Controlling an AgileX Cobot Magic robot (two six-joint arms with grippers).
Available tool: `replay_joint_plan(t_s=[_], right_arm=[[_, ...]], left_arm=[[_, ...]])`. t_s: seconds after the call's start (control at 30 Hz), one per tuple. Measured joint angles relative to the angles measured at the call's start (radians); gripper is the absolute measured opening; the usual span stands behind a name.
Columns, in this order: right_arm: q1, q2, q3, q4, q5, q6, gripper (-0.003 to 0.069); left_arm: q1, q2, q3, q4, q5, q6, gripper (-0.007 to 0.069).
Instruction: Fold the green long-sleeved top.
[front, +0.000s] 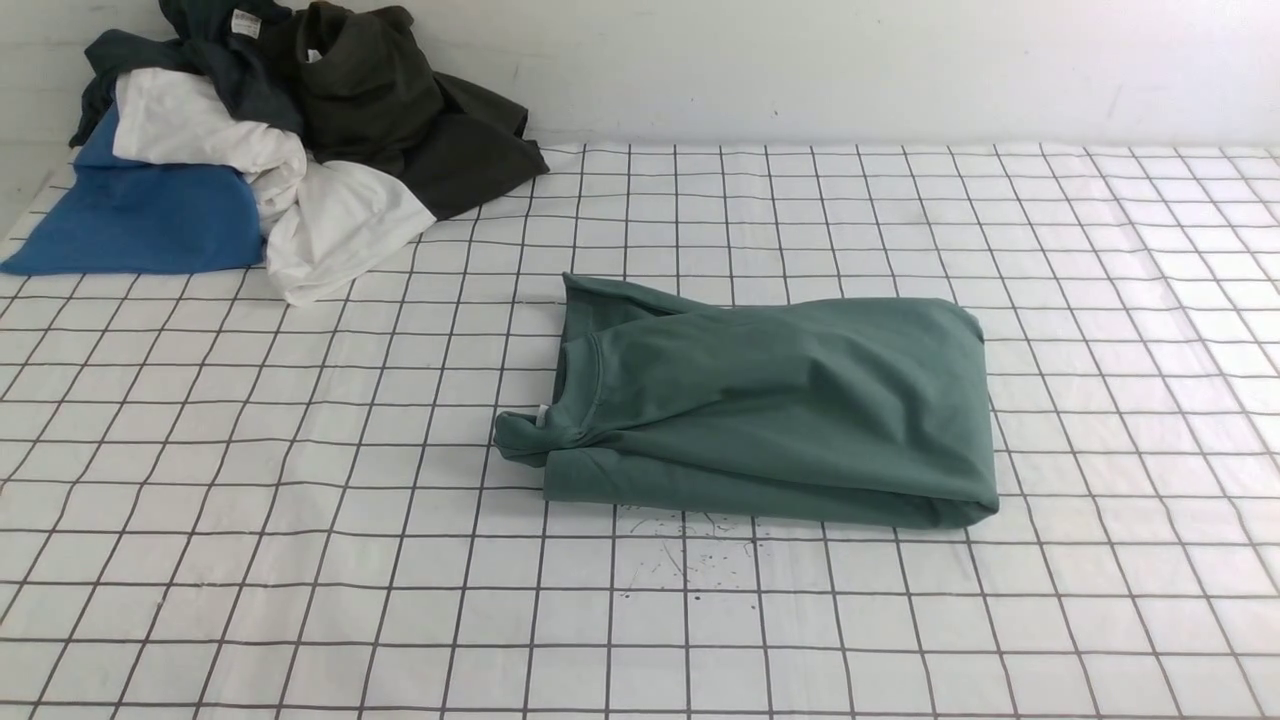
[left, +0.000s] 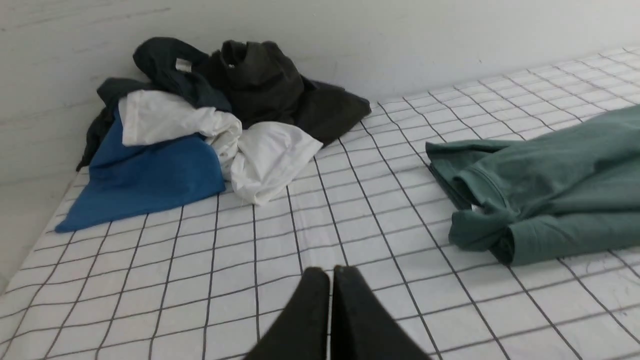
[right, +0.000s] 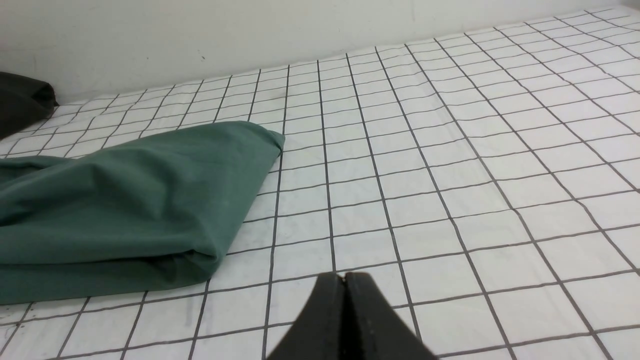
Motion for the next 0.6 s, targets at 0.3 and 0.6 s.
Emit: replay_joint_plan(t_s=[0.3,0.6], right_arm=[[0.0,0.0,-0.001,0.002,0.001,-0.001,-0.0014],[0.0,0.0,-0.001,0.003,0.002,-0.001,-0.0014]], left_arm=[[0.228,0.0,0.2,-0.25,-0.118,0.216,-0.0007],[0.23,0.0,0.198,-0.22,-0.026,0.168,-0.0007]])
